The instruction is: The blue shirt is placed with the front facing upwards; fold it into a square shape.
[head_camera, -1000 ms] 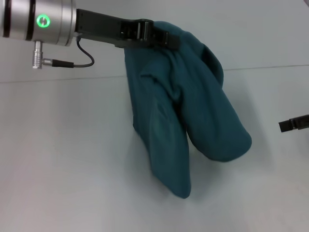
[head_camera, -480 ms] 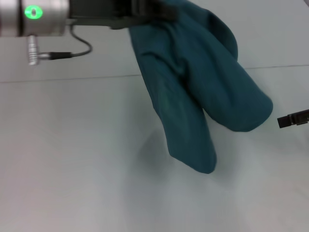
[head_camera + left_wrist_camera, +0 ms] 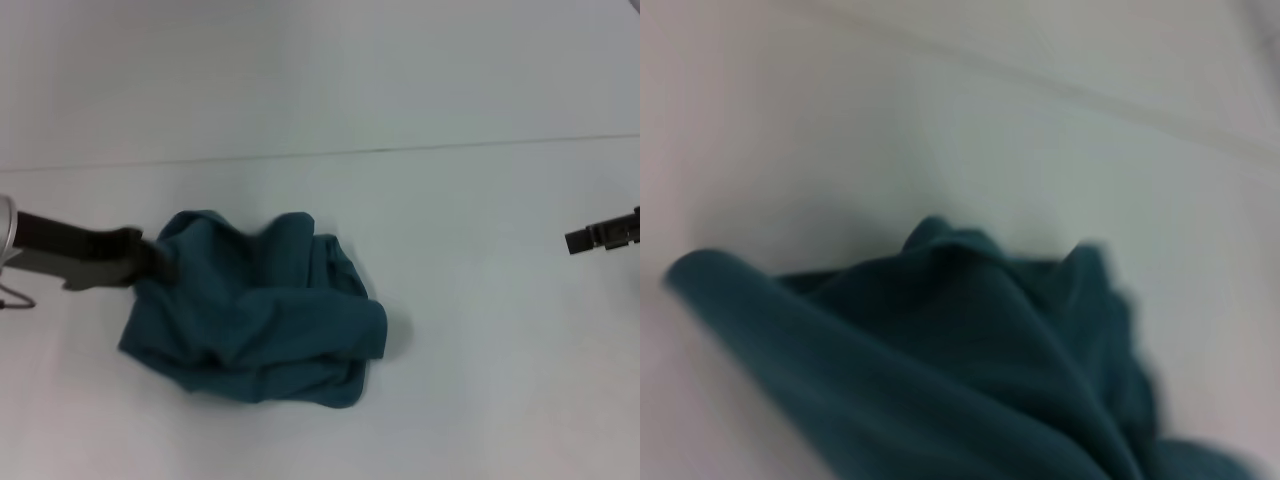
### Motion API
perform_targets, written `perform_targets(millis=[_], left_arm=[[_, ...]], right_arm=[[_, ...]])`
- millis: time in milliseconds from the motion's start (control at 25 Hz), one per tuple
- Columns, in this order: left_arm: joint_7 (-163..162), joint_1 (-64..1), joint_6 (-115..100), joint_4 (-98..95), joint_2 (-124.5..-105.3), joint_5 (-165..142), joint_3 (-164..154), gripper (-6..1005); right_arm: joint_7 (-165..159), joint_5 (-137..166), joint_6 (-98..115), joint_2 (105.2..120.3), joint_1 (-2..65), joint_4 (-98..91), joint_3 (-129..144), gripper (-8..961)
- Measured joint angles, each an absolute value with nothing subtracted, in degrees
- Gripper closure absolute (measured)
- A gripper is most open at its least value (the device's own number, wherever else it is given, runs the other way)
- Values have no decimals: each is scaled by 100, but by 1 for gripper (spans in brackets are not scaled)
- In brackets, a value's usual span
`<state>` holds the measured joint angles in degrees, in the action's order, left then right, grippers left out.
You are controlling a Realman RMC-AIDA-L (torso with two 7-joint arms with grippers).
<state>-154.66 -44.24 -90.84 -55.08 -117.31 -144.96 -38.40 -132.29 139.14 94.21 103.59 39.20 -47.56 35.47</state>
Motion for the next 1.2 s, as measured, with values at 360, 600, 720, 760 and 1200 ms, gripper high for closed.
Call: perform_targets(millis=[360,600,720,760,1200], left_arm=[[-15653,-4289,-9001,-6200,-11947,-15521,-4439,874],[-15582,-4232,-8966,-6325,-11977,-15824,-4479,869],[-15536,-4208,-9048,-6372,-11978,-15829,-4451,866],[-15536,-4180,-9088,-6424,-11979,-15830,-4435,865],[-15558,-3586,-9372,-7726,-12186,-15995,-4203,753]], right_arm=[[-13360,13913,9446,10351,3938,-4755,3559,68],[-13372,13913,9460,10352,3967,-4755,3560,68],[-13388,13913,9481,10353,3986,-4755,3559,68],[-13398,13913,9485,10353,3995,-4755,3560,68],[-13521,13913,9495,10371,4114,-4754,3559,67]])
